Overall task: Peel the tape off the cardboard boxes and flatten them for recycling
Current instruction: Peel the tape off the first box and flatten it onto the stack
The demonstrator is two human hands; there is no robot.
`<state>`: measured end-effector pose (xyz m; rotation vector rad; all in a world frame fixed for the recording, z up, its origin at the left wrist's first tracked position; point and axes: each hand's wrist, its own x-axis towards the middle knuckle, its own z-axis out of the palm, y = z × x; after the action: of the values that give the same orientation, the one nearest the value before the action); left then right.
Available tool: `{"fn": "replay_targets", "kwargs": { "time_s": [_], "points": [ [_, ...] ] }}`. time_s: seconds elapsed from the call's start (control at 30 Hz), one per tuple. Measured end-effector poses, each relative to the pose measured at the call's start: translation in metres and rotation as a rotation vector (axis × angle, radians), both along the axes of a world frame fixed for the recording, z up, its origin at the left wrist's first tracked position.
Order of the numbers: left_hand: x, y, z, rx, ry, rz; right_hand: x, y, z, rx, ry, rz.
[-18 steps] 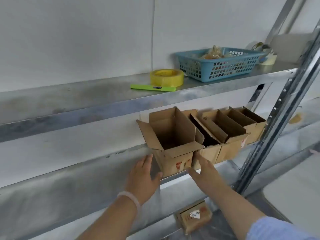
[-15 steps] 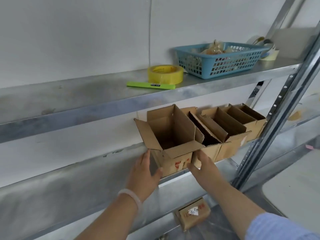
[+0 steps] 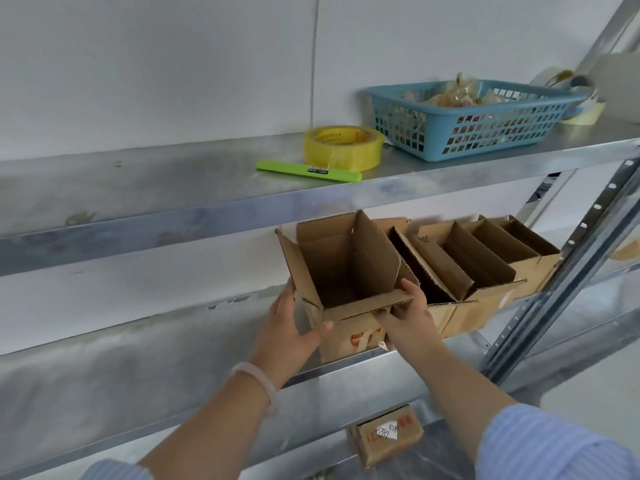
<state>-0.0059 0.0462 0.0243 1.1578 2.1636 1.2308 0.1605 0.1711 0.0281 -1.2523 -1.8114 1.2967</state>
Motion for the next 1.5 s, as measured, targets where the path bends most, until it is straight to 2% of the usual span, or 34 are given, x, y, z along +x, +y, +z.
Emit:
{"fn": "replay_targets", "kwargs": {
  "time_s": [0.13, 0.37, 0.53, 0.67, 0.8, 0.93, 1.07, 1.13, 1.3, 1.4, 1.5],
  "points": [
    [0.005, 0.001, 0.007, 0.050, -0.033, 0.008, -0.007, 0.011, 0.009, 0.123, -0.091, 0.129],
    [-0.002, -0.017, 0.013, 0.124, -0.028, 0.183, -0.028, 0.003, 0.011, 0.215, -0.193, 0.301],
    [-0.010, -0.036, 0.020, 0.140, -0.044, 0.249, -0.038, -0.009, 0.004, 0.036, -0.055, 0.448],
    [-0.019, -0.051, 0.033, 0.162, -0.159, 0.282, -0.047, -0.010, 0.005, -0.046, 0.096, 0.380],
    [-0.026, -0.060, 0.034, 0.136, -0.214, 0.242, -0.061, -0.005, 0.008, -0.029, 0.030, 0.377],
    [-0.020, -0.063, 0.033, 0.110, -0.320, 0.178, -0.069, -0.012, 0.006, -0.176, 0.022, 0.484],
    [-0.028, -0.072, 0.041, 0.099, -0.405, 0.231, -0.073, -0.017, 0.009, -0.064, 0.079, 0.532],
    [-0.039, -0.077, 0.041, 0.117, -0.504, 0.286, -0.079, -0.019, 0.015, 0.002, 0.071, 0.577],
    [-0.053, -0.091, 0.032, 0.024, -0.697, 0.413, -0.099, -0.027, 0.023, 0.281, -0.097, 0.712],
    [-0.057, -0.098, 0.017, -0.023, -0.607, 0.548, -0.107, -0.036, 0.015, 0.435, -0.228, 0.826],
    [-0.065, -0.102, 0.015, 0.014, -0.390, 0.655, -0.107, -0.042, 0.002, 0.519, -0.394, 0.896]
  ]
}}
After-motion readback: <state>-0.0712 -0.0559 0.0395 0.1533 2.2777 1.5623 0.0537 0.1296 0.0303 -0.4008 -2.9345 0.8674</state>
